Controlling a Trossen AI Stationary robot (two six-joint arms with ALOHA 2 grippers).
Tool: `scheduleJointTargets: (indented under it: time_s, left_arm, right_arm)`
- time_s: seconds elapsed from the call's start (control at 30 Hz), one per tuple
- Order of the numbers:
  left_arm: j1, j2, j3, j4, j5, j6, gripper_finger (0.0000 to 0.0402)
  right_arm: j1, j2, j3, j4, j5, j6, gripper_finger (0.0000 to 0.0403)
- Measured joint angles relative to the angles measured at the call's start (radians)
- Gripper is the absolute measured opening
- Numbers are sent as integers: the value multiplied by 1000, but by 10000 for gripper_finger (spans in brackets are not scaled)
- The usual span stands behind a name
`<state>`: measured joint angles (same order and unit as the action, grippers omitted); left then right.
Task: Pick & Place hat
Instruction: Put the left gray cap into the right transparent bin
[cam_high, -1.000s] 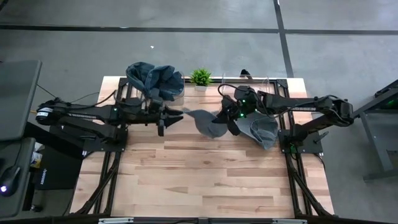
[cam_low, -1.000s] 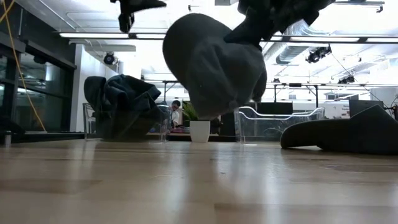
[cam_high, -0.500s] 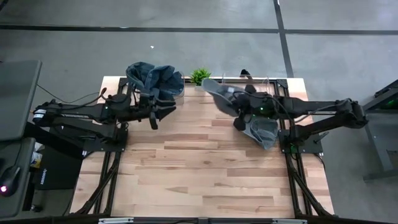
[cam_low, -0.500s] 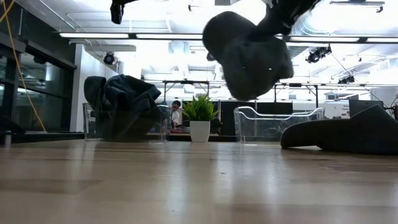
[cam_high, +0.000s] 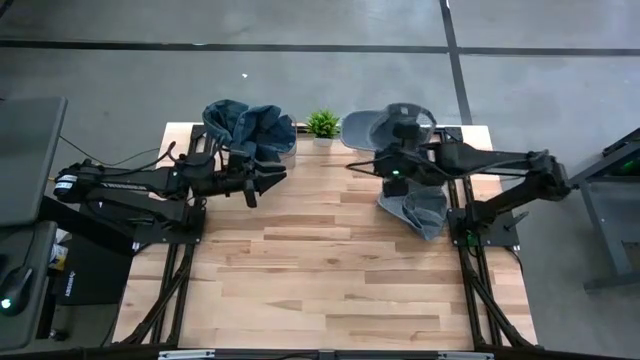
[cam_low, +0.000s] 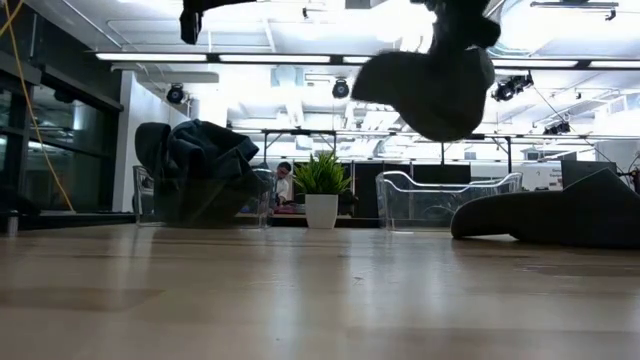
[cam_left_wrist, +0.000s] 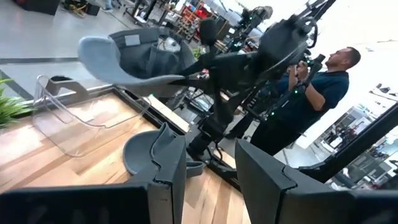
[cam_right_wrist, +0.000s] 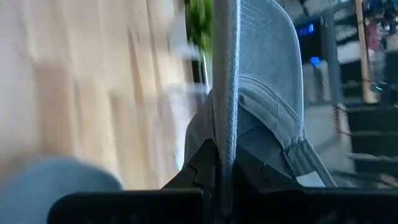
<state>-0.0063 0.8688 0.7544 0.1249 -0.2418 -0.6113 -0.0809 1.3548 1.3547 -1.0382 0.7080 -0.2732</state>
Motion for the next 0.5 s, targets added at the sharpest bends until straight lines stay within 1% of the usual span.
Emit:
scheduleJointTargets:
  time_s: [0.17,0.3,0.37,0.5]
  left_arm:
    - [0,0,0,-1,3,0,115]
    - [0,0,0,-1,6,-3,115]
    - [0,0,0,-1,20,-5,115]
    - [0,0,0,-2,39,-7,115]
  right_arm:
    - [-43,150,101,-261,113,2,12]
    - [-93,234,116,-412,146,40,12]
    - [-118,258,108,-448,157,45,12]
    - [-158,269,70,-433,170,-12,12]
